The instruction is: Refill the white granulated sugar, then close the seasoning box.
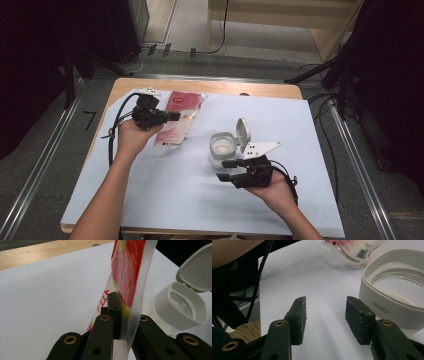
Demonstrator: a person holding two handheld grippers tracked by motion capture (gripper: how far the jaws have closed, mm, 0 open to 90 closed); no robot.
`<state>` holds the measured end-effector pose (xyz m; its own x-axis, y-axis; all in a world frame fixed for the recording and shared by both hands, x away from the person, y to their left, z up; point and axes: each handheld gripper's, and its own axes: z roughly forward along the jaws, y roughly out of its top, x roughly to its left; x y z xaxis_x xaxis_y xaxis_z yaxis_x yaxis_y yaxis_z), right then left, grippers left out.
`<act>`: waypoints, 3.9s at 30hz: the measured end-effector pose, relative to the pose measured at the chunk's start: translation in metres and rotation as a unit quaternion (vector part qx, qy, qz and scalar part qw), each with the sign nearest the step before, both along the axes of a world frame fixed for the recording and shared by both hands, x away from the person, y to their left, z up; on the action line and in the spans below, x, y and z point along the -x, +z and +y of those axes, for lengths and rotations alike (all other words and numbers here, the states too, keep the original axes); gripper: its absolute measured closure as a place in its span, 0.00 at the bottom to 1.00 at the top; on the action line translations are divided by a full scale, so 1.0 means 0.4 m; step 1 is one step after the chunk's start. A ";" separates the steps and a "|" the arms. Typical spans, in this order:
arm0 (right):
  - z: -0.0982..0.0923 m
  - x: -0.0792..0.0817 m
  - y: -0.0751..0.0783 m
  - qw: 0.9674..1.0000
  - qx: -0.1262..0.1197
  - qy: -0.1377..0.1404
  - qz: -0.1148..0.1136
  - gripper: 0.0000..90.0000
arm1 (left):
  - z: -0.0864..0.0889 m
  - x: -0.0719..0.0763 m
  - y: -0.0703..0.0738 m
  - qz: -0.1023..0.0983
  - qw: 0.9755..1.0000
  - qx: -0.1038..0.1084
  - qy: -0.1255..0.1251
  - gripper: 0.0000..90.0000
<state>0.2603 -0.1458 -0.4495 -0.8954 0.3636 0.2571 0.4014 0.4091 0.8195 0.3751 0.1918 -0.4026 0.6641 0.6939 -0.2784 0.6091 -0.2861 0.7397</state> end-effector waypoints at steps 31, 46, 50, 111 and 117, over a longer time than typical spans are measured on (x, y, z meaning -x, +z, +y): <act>-0.005 -0.002 0.003 1.000 -0.005 -0.001 0.000 0.58 | 0.083 0.087 -0.035 -0.004 1.000 0.018 -0.014 0.97; 0.001 -0.001 -0.001 1.000 0.004 0.001 -0.002 0.58 | 0.130 0.122 -0.040 -0.017 0.999 0.027 -0.013 0.92; 0.000 0.000 -0.001 1.000 0.008 -0.003 -0.006 0.57 | 0.138 0.128 -0.039 -0.023 0.999 0.036 -0.018 0.89; -0.133 -0.034 0.053 0.999 0.001 -0.048 -0.007 0.59 | 0.296 0.188 -0.039 0.005 0.999 -0.042 0.022 0.53; -0.151 -0.038 0.056 0.998 0.008 -0.054 -0.010 0.61 | 0.306 0.179 -0.043 0.003 0.999 -0.032 0.039 0.54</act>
<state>0.2756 -0.2063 -0.4270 -0.8554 0.4629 0.2326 0.4275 0.3769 0.8217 0.3035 0.3143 -0.4196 0.6053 0.7600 -0.2366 0.6364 -0.2835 0.7174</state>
